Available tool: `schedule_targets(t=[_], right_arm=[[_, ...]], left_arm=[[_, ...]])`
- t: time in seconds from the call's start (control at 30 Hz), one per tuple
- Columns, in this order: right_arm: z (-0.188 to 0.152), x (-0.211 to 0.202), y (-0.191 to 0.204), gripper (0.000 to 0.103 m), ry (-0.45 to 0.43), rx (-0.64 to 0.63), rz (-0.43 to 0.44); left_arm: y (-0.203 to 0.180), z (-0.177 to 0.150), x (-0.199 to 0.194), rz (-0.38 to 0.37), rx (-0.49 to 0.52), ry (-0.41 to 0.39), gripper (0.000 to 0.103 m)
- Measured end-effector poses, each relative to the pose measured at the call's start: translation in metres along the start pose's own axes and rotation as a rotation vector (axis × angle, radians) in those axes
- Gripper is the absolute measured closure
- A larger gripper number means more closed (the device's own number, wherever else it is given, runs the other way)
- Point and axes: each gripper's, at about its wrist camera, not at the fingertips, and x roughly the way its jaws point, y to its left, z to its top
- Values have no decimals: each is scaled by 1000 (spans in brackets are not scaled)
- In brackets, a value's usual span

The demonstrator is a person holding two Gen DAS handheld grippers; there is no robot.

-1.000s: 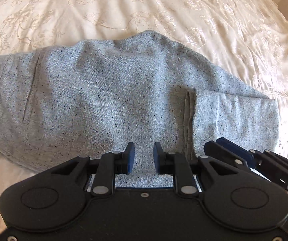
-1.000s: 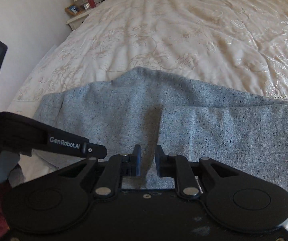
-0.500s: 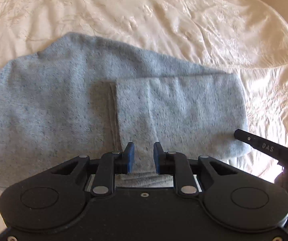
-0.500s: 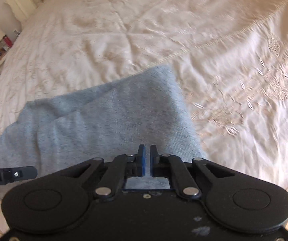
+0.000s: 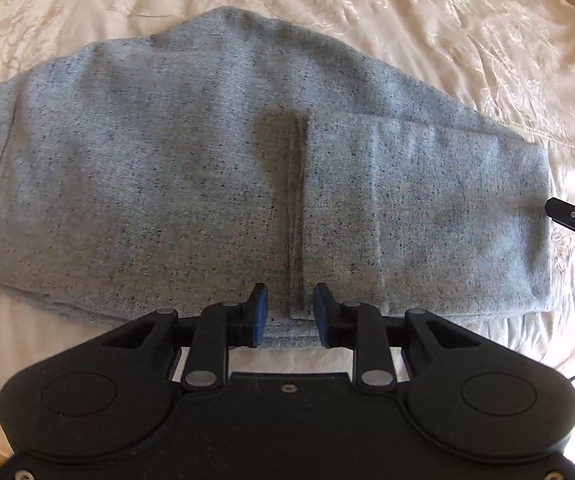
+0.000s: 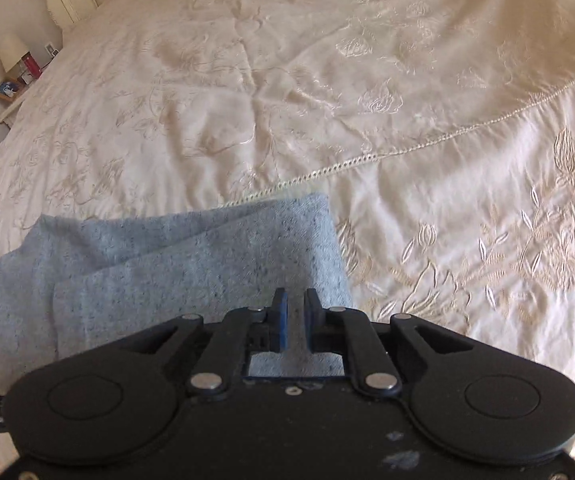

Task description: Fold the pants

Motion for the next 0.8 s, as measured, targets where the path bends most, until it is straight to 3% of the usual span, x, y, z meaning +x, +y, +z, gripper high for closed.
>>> schedule_targets(t=[0.23,0.53,0.8], right_arm=[[7,39,-5,90,108,-69,17],[11,43,-1,90,125,-141,17],[-5,9,13,88,74,-106,1]], left_arm=[[30,-28,-21,75,-162,-30,67],[86,-55,-45,165,-351,-63,67],[149,-36,-63,200,-394,-128,67]])
